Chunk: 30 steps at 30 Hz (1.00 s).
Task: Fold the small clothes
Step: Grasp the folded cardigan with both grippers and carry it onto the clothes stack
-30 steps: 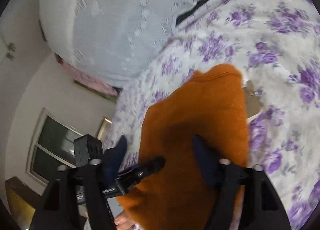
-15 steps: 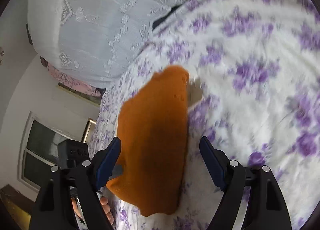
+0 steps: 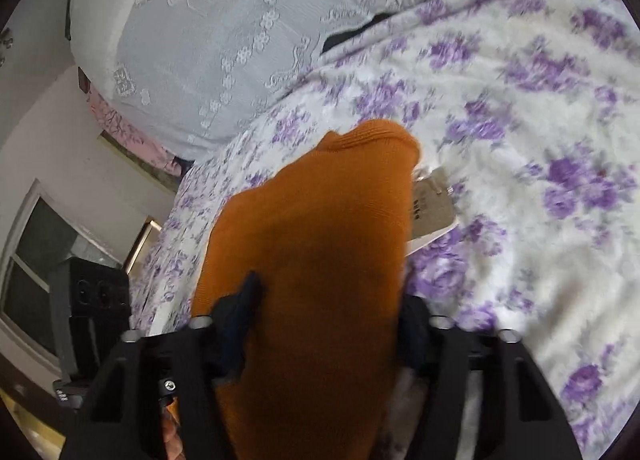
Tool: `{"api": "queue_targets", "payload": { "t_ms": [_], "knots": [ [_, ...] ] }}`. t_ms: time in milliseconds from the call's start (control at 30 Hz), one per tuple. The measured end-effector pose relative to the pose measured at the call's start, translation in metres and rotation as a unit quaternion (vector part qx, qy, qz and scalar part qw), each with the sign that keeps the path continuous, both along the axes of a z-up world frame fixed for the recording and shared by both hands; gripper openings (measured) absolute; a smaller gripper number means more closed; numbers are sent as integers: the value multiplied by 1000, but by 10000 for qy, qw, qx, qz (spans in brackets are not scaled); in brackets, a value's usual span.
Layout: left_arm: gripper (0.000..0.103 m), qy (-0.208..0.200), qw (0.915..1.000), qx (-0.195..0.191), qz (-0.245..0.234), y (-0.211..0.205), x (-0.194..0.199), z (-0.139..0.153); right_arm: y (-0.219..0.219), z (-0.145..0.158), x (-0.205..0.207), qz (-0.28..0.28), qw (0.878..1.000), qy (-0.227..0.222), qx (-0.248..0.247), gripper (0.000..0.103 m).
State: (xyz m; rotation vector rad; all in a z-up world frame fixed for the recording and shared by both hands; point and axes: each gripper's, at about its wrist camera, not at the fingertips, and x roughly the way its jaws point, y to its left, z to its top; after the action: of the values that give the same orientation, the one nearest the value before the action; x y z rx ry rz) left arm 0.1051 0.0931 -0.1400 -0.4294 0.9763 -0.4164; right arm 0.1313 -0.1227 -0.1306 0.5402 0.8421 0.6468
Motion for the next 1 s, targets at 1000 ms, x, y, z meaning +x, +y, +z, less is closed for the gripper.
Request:
{"api": "queue_targets", "payload": {
  "t_ms": [1000],
  "knots": [
    [45,-533,9692,190,-2398,-181,-132,45,-187,45,-213,-1662,9847,-517,-43,47]
  ]
}}
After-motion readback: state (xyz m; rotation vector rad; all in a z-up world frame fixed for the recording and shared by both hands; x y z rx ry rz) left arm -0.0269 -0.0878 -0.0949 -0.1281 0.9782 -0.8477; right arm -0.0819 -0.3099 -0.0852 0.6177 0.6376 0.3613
